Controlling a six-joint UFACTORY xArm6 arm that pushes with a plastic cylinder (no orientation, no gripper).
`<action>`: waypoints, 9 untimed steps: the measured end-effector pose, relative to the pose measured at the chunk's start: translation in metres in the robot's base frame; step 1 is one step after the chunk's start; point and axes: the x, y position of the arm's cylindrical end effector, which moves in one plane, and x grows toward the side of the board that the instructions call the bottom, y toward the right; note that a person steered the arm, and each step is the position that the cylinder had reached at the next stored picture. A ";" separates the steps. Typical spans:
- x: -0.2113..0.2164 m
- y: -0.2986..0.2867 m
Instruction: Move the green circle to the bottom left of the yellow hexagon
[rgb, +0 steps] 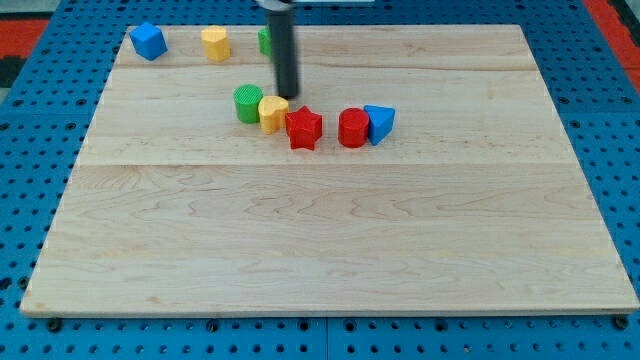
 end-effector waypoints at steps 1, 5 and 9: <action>0.023 -0.028; -0.005 -0.146; -0.012 -0.167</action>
